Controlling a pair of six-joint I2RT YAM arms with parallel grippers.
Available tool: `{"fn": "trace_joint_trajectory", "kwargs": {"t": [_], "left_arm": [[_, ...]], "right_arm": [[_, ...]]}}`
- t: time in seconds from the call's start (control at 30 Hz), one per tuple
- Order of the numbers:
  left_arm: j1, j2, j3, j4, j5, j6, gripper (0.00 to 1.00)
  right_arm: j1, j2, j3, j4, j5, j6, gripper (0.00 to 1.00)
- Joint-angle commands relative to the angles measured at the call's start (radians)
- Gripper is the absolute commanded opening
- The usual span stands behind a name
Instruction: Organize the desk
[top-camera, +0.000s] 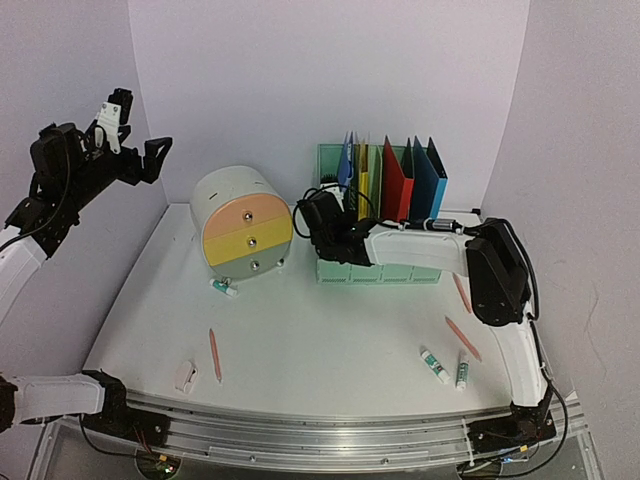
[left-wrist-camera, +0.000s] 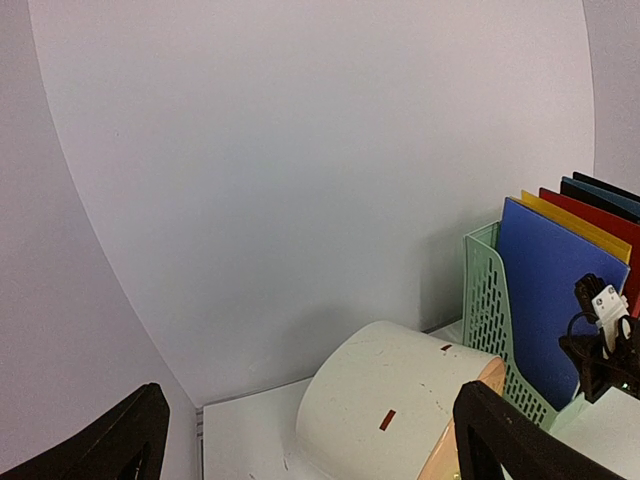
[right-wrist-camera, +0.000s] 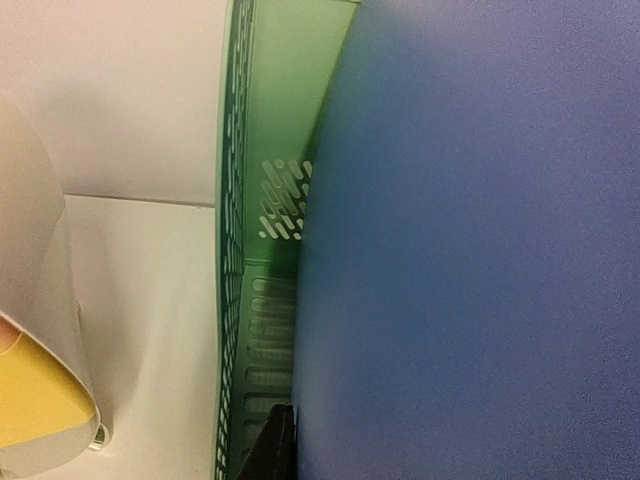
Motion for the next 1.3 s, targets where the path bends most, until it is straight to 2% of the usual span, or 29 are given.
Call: {"fn": "trace_joint_trajectory", "kwargs": {"t": [0.0, 0.07, 0.17, 0.23, 0.47, 0.6, 0.77, 0.93, 0.97, 1.03, 1.1, 1.13, 1.27], "left_arm": [[0.001, -0.008, -0.005, 0.036, 0.011, -0.007, 1.00], [0.001, -0.009, -0.003, 0.031, 0.015, -0.008, 1.00], [0.001, -0.010, 0.000, 0.025, 0.017, -0.004, 1.00], [0.000, -0.010, 0.001, 0.020, 0.020, -0.005, 1.00], [0.001, -0.003, 0.005, 0.019, 0.038, -0.006, 1.00], [0.001, -0.001, 0.009, 0.014, 0.055, -0.010, 1.00], [0.001, -0.005, 0.003, -0.016, 0.093, -0.003, 0.99], [0.000, 0.017, 0.028, -0.110, 0.165, 0.010, 0.99], [0.001, 0.027, 0.036, -0.138, 0.180, 0.011, 0.99], [0.000, 0.053, 0.057, -0.215, 0.202, 0.004, 0.99], [0.000, 0.071, 0.059, -0.269, 0.209, -0.019, 0.99], [0.001, 0.074, 0.052, -0.281, 0.215, -0.030, 0.99], [0.005, 0.071, 0.014, -0.302, 0.277, -0.078, 0.97]], "right_arm": [[0.011, -0.021, 0.060, -0.085, 0.030, -0.057, 0.01], [0.011, -0.005, 0.093, -0.089, 0.034, -0.087, 0.21], [0.012, -0.011, 0.110, -0.094, 0.030, -0.092, 0.38], [0.016, -0.022, 0.114, -0.095, 0.027, -0.099, 0.45], [0.063, -0.036, 0.198, -0.095, 0.026, -0.145, 0.57], [0.091, -0.061, 0.249, -0.095, 0.010, -0.150, 0.70], [0.105, -0.164, 0.218, -0.096, -0.161, -0.122, 0.83], [0.104, -0.302, 0.120, -0.095, -0.569, -0.109, 0.82], [0.105, -0.320, 0.108, -0.095, -0.649, -0.099, 0.79], [0.104, -0.324, 0.104, -0.097, -0.780, -0.043, 0.64], [0.105, -0.304, 0.120, -0.098, -0.829, 0.039, 0.47], [0.105, -0.286, 0.134, -0.099, -0.841, 0.080, 0.44], [0.105, -0.196, 0.190, -0.097, -0.803, 0.224, 0.44]]}}
